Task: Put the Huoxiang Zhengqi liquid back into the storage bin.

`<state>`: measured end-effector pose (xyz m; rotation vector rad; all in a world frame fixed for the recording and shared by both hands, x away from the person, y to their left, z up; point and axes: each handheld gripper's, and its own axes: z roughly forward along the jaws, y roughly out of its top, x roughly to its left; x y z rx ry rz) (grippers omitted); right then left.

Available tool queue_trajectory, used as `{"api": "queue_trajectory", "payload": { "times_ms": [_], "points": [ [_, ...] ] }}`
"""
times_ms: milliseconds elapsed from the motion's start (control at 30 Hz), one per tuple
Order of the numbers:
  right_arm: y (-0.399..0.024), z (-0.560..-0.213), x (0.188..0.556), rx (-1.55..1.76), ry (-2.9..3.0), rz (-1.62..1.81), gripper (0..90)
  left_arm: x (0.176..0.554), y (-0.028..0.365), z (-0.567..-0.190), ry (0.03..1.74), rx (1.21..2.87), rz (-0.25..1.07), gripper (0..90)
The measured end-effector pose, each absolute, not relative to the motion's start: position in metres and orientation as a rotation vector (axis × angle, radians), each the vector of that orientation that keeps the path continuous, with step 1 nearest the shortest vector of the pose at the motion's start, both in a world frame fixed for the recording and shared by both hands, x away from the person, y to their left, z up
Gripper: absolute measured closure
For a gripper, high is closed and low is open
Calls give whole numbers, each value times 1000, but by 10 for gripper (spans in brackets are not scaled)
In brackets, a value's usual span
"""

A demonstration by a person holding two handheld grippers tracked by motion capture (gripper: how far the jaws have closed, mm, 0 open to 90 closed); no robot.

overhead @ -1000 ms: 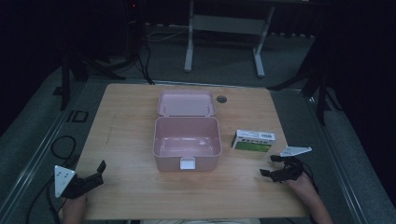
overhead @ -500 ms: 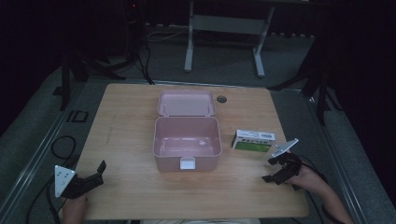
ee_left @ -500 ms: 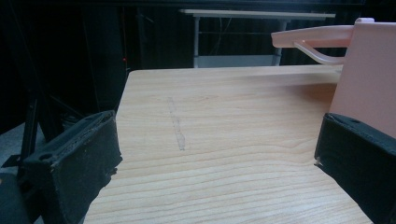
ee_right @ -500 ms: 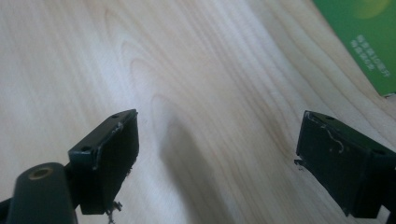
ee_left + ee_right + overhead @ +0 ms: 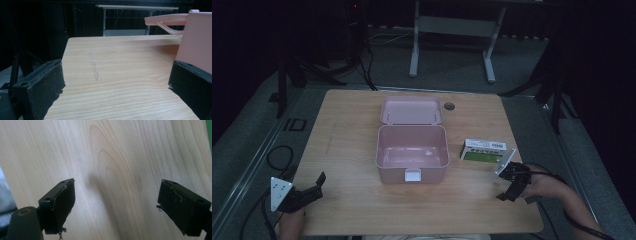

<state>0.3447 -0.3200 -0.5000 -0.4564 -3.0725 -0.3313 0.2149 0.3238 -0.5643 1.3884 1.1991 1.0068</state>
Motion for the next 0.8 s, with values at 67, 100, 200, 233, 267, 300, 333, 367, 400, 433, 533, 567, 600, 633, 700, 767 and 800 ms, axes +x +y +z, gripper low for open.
{"api": "queue_trajectory", "payload": {
  "times_ms": [67,100,200,233,267,300,333,367,400,433,533,567,600,633,700,767,800],
  "points": [
    [-316,-500,344,-415,-3087,-263,144,215,324,-564,1200,1387,1006,2],
    [-316,-500,344,-415,-3087,-263,144,215,324,-564,1200,1387,1006,2],
    [-309,-498,345,-353,-3101,-171,160,215,324,-564,1199,1388,1005,2],
    [-307,-497,344,-331,-3105,-146,161,215,324,-564,1198,1389,1005,2],
    [-305,-496,344,-304,-3121,-129,163,215,324,-564,1199,1387,1004,2],
    [-304,-495,344,-282,-3125,-118,178,215,324,-564,1199,1387,1004,2],
    [-302,-493,344,-259,-3127,-109,182,215,324,-564,1199,1388,1004,2],
    [-301,-491,344,-234,-3137,-97,203,215,324,-564,1200,1387,1003,2],
    [-300,-490,344,-214,-3155,-85,209,215,324,-564,1200,1387,1003,2],
    [-299,-488,345,-200,-3165,-62,216,215,324,-564,1199,1387,1002,2],
    [-296,-484,345,-146,-3185,-10,250,215,324,-564,1199,1389,1000,2],
    [-295,-483,345,-131,-3184,-10,278,215,324,-564,1199,1388,1000,2],
    [-294,-481,345,-120,-3180,-10,296,215,324,-564,1198,1389,1001,2],
    [-293,-480,344,-113,-3174,-7,298,215,324,-564,1199,1389,1000,2],
    [-292,-478,344,-105,-3181,-18,311,215,324,-564,1198,1390,1000,2],
    [-291,-477,343,-88,-3176,-27,315,215,324,-564,1198,1390,1000,2],
    [-290,-476,343,-88,-3172,-36,319,215,324,-564,1198,1391,1000,2]
  ]
}}
